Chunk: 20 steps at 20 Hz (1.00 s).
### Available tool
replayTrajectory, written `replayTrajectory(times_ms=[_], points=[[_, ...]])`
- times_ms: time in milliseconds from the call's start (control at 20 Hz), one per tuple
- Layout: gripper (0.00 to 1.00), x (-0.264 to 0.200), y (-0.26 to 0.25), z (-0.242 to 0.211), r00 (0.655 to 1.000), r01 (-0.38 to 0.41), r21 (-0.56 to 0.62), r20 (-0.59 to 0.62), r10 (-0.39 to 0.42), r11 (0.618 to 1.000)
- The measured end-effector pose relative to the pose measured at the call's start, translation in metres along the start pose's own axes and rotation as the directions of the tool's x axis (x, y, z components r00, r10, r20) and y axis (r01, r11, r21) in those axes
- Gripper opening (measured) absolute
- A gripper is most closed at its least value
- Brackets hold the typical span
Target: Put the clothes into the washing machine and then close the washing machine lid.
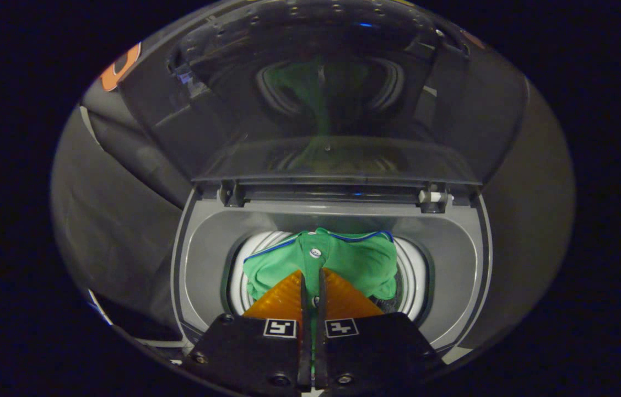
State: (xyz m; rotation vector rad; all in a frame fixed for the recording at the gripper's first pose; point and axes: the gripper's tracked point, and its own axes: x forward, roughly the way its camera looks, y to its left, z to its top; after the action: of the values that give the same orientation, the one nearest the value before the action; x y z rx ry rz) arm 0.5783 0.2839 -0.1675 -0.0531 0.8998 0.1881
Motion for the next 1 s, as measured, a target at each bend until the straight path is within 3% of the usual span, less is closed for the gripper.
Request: replayTrajectory(times_ms=[800,1000], points=[[0.09,0.005,-0.005,-0.003,1.000,0.020,0.005,-0.004,-0.020,1.000],[0.94,0.003,-0.015,0.005,0.996,0.080,-0.040,0.027,-0.079,0.996]])
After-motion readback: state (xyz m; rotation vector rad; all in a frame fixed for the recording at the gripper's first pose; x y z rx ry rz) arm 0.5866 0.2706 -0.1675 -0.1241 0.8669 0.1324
